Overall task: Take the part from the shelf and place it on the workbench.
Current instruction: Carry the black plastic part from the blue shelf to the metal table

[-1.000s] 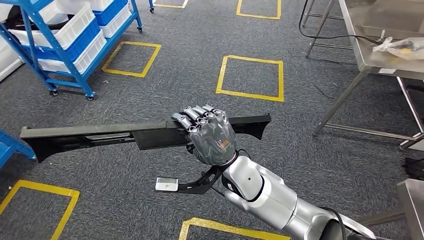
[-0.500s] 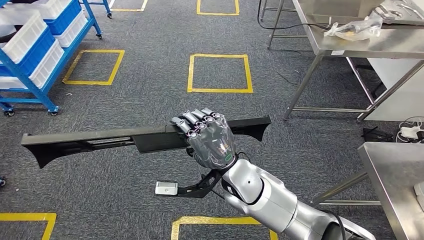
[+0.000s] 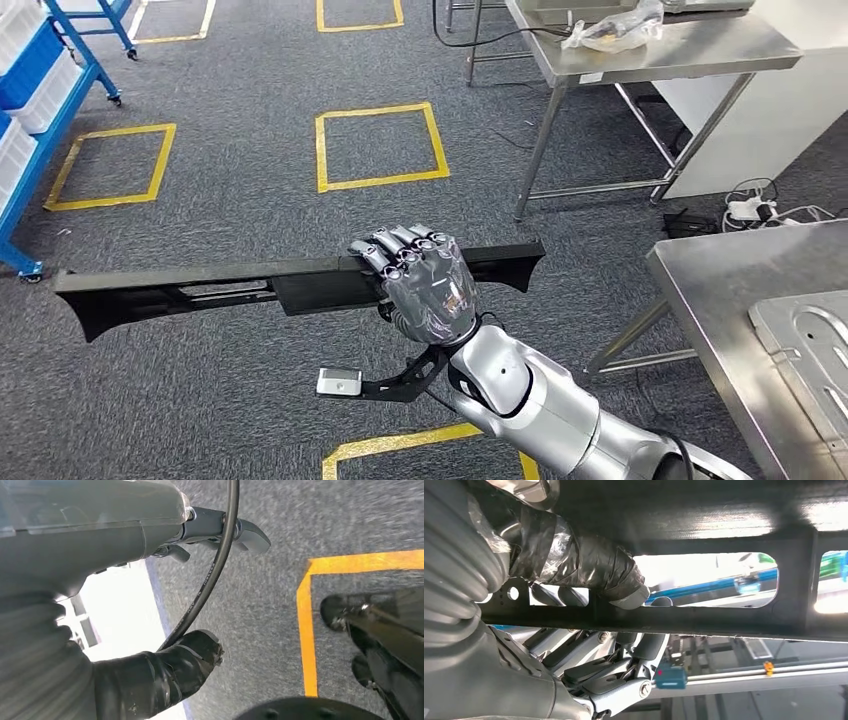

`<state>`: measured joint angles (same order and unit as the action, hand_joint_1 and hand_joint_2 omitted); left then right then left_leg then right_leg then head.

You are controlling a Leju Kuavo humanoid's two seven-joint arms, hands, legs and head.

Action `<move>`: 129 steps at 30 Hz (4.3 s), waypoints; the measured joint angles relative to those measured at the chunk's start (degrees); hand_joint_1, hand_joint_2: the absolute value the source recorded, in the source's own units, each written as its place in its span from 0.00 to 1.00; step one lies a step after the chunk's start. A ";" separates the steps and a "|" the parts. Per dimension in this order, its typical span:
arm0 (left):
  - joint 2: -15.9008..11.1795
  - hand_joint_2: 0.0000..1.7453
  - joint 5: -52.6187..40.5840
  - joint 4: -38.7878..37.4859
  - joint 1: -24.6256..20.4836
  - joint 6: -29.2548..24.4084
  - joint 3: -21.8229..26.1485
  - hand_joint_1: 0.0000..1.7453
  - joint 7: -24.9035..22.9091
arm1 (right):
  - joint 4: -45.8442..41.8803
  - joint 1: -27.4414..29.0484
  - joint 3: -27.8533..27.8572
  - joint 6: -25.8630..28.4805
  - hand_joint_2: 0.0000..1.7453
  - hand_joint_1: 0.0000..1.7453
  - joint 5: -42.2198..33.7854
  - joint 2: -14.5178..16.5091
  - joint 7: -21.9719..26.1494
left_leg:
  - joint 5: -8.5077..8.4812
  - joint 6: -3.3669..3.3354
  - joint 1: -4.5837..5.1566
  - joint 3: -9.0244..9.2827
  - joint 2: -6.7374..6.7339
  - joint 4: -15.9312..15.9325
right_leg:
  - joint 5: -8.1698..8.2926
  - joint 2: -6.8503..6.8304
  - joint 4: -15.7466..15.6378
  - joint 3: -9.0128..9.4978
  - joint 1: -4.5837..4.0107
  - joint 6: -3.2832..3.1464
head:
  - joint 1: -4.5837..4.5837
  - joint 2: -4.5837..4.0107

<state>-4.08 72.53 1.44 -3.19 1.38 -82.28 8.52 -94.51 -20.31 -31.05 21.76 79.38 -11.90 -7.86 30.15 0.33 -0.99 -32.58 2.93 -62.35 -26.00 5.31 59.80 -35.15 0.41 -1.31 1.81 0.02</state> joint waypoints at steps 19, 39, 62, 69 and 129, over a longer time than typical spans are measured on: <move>0.21 1.00 1.34 0.00 0.05 1.07 -0.01 0.00 2.16 | -1.19 1.89 2.00 0.18 1.00 1.00 2.26 -0.93 0.00 | -0.92 -1.28 1.07 2.31 -9.49 4.72 | -0.78 -8.43 -0.61 0.88 -1.01 1.20 | 0.22 0.00; 0.39 1.00 -0.32 -0.27 1.15 0.90 -0.30 0.00 0.66 | -3.55 8.15 9.11 1.50 1.00 1.00 3.71 -7.82 1.74 | -2.34 -2.82 0.03 1.29 -2.08 5.08 | -3.60 -3.19 5.70 -3.23 -0.07 2.42 | 0.51 0.01; 0.20 1.00 -0.52 -0.31 2.04 3.58 -1.44 0.00 4.33 | -8.87 11.88 25.78 -2.80 1.00 1.00 -4.73 -24.52 2.99 | -0.66 -1.36 0.19 -1.54 -0.26 -0.88 | -1.08 -0.84 -0.83 1.93 -0.05 0.70 | 0.56 0.04; 0.14 1.00 -0.51 -0.58 1.93 4.16 -1.41 0.00 4.11 | -11.05 15.22 31.82 -3.31 1.00 1.00 -5.31 -28.06 3.89 | -2.47 -3.27 0.31 1.26 -1.56 5.01 | -2.48 -0.41 1.88 -0.36 0.40 3.13 | 0.67 0.04; 0.63 1.00 0.01 -0.67 0.94 4.08 -0.03 0.00 2.25 | -8.65 17.65 36.28 -2.40 1.00 1.00 -1.43 -28.97 6.03 | -2.37 -3.03 1.08 0.71 -4.76 4.59 | -0.79 -5.92 -1.76 2.20 0.34 2.66 | 1.07 0.04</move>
<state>-3.45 72.54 0.77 -2.25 5.45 -82.31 10.78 -103.16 -2.66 5.22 19.37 77.96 -40.86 -1.83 27.77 -2.70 0.09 -31.86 -1.83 -57.76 -26.79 -0.61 58.04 -32.95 0.75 1.35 2.88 0.07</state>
